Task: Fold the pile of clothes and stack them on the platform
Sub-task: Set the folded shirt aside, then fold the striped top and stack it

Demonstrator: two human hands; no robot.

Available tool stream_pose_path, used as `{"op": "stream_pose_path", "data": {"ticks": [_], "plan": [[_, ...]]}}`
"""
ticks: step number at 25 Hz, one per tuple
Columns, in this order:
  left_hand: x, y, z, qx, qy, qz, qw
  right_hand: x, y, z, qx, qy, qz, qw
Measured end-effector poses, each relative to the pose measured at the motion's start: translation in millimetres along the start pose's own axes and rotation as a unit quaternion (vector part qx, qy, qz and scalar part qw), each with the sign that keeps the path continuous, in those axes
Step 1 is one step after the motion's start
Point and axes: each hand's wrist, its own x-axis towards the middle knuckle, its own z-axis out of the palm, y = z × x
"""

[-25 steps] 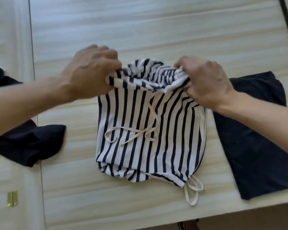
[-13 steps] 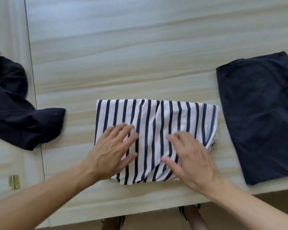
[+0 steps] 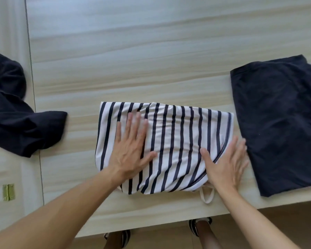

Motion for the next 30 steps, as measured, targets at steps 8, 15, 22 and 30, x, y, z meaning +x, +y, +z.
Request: {"op": "stream_pose_path", "data": {"ticks": [8, 15, 22, 30], "plan": [[-23.6, 56.0, 41.8, 0.039, -0.05, 0.002, 0.998, -28.7, -52.9, 26.7, 0.174, 0.064, 0.149, 0.971], [-29.6, 45.6, 16.3, -0.238, -0.05, 0.03, 0.969, -43.1, -110.7, -24.6, 0.24, 0.06, 0.063, 0.967], [-46.8, -17.9, -52.7, -0.699, 0.09, -0.351, 0.617, -132.4, -197.4, -30.5, -0.026, -0.176, -0.305, 0.935], [-53.5, -52.3, -24.4, -0.435, 0.072, -0.445, 0.779, -119.2, -155.0, 8.2, -0.008, -0.131, -0.294, 0.947]]}}
